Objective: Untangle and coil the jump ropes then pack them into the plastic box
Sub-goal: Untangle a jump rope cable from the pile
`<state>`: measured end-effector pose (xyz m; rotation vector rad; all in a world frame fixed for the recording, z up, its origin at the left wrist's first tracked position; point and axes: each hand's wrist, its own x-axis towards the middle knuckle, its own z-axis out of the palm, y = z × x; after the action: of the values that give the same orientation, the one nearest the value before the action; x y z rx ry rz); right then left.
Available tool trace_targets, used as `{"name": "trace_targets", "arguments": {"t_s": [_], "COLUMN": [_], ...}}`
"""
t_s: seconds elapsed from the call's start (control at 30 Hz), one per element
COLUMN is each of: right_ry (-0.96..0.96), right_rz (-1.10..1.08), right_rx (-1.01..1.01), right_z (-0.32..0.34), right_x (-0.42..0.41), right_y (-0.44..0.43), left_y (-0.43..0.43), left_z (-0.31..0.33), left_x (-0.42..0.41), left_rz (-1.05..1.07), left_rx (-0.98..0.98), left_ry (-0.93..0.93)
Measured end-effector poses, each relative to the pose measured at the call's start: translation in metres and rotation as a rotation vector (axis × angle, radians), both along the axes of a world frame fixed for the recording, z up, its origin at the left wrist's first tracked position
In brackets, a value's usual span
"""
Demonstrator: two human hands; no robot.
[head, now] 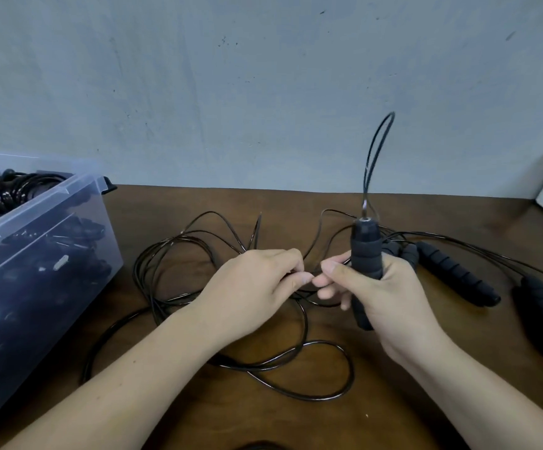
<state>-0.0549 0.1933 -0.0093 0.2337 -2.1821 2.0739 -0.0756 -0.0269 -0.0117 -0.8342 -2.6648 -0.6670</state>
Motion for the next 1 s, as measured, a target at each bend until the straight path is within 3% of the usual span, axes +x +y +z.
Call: {"name": "trace_targets", "arguments": {"t_s": [0.33, 0.6, 0.8, 1.0], "right_ry": [-0.062, -0.084, -0.036, -0.004], "right_rz": [-0.117, 0.09, 0.062, -0.048], "right_rx": [-0.362, -0.164, -0.098, -0.265], "right_z": [0.019, -0.007, -0.008, 0.015], "right_x": [-0.01, -0.002, -0.002, -0.007], "right_y": [0.022, -0.004, -0.004, 0.021], "left_y": [-0.02, 0.005, 0.006, -0.008], "left_z": [0.005, 0.001, -0.001, 0.007], "left_x": [-0.013, 0.004, 0.005, -0.004], "left_rz": [0.097, -0.01, -0.017, 0.125], "left_rx": [0.051, 0.046, 0.006, 0.029], "left_ry": [-0.021, 0.108, 0.111, 0.146]}}
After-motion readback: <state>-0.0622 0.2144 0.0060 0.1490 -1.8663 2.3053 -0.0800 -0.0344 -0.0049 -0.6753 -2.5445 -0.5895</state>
